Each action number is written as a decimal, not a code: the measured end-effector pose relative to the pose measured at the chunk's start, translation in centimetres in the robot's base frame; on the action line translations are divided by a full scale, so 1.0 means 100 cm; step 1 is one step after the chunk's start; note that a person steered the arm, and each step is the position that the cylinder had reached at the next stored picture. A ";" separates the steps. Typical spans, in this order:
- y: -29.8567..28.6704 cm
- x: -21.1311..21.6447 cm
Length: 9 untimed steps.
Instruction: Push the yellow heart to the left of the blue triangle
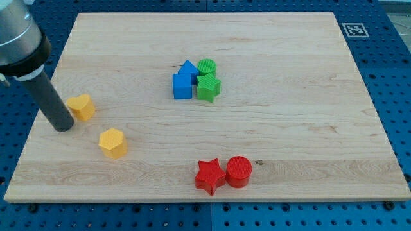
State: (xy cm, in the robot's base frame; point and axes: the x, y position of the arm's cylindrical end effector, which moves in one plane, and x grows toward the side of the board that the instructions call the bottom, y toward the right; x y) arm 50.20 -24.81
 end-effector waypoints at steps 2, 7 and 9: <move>0.023 0.002; 0.030 -0.065; 0.030 -0.100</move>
State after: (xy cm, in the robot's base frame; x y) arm 40.24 -21.81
